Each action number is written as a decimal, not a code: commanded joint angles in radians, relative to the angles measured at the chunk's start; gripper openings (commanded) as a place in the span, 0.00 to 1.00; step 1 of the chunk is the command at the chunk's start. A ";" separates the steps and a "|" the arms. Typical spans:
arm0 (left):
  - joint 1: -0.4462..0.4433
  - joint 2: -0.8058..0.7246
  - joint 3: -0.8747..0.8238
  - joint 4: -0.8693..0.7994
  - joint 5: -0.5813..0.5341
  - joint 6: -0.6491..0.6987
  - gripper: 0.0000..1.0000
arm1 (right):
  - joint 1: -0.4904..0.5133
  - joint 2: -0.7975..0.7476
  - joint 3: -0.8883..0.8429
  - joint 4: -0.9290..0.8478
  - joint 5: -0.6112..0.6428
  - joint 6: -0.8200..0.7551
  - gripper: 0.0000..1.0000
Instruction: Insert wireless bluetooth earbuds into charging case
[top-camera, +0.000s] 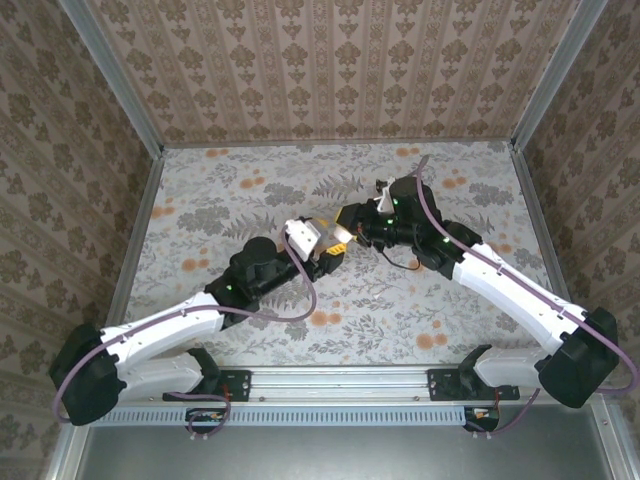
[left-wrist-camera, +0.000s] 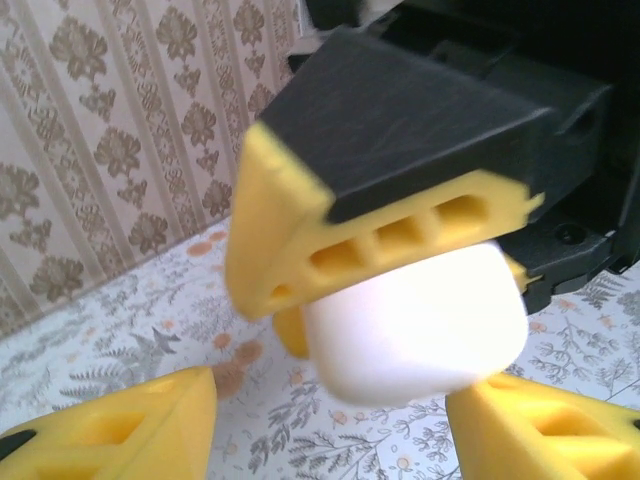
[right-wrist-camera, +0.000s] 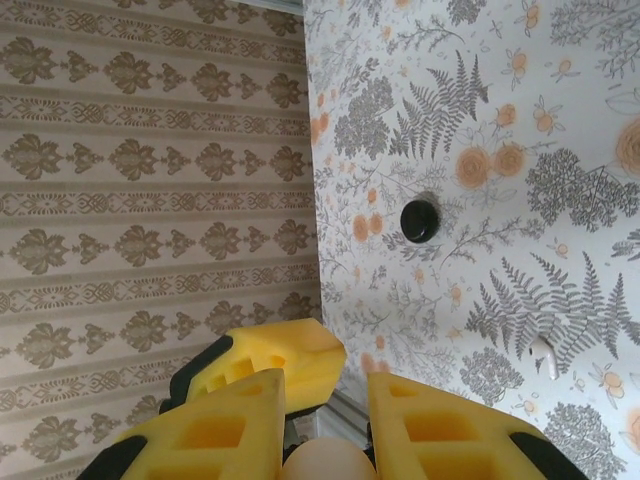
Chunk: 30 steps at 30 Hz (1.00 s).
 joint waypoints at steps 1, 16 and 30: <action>0.051 -0.048 0.011 -0.024 0.076 -0.144 0.63 | -0.023 0.008 -0.013 0.028 -0.068 -0.073 0.06; 0.320 -0.047 0.009 0.205 0.673 -0.710 0.56 | -0.090 0.030 0.073 0.068 -0.281 -0.443 0.01; 0.269 0.201 0.049 0.652 0.744 -1.027 0.45 | -0.089 0.043 0.061 0.216 -0.390 -0.419 0.01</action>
